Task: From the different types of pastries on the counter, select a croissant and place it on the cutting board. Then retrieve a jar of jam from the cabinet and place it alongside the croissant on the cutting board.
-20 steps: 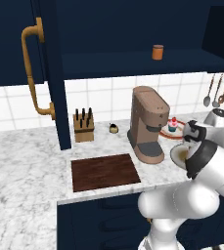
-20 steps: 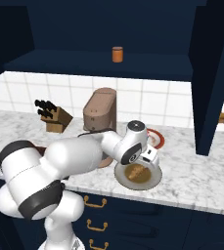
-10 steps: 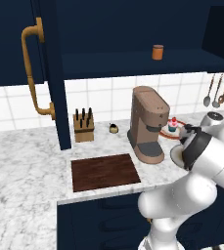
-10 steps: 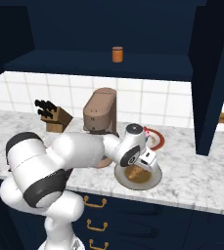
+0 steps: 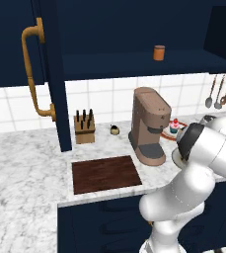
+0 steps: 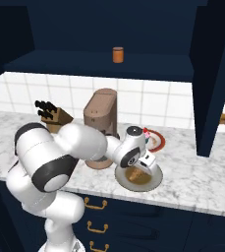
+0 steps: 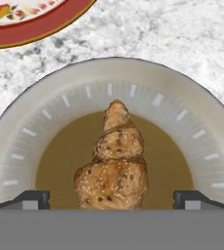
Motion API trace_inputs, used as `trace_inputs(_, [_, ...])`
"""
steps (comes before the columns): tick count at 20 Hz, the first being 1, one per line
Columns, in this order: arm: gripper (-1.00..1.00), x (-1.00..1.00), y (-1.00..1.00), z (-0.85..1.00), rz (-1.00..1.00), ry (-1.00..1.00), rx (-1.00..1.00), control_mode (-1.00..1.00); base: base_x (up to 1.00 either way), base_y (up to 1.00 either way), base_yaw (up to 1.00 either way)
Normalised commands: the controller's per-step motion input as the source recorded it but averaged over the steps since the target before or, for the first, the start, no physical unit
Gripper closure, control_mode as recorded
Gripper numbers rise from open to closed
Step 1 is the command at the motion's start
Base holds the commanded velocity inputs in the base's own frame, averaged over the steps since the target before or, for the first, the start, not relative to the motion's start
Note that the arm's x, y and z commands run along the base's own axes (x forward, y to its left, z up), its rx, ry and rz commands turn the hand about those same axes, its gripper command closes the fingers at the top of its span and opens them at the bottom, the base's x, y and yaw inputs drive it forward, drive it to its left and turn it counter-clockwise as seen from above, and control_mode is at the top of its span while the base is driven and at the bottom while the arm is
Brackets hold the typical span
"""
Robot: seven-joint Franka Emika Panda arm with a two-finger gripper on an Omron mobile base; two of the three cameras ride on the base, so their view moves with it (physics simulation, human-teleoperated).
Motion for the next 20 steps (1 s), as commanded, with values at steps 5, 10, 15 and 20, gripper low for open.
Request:
trace_inputs(5, [-1.0, 0.06, 0.0, -0.19, -0.01, 0.02, 0.0, -1.0, 0.0, 0.0, 0.0])
trace_inputs(10, [-1.0, 0.01, 0.0, -0.13, -0.02, 0.03, 0.0, -1.0, 0.0, 0.0, 0.0])
trace_inputs(15, [1.0, 0.0, 0.0, -0.13, -0.02, 0.04, 0.0, -1.0, 0.0, 0.0, 0.0])
trace_inputs(20, [1.0, 0.0, 0.0, -0.07, -0.02, 0.04, 0.0, -1.0, 0.0, 0.0, 0.0])
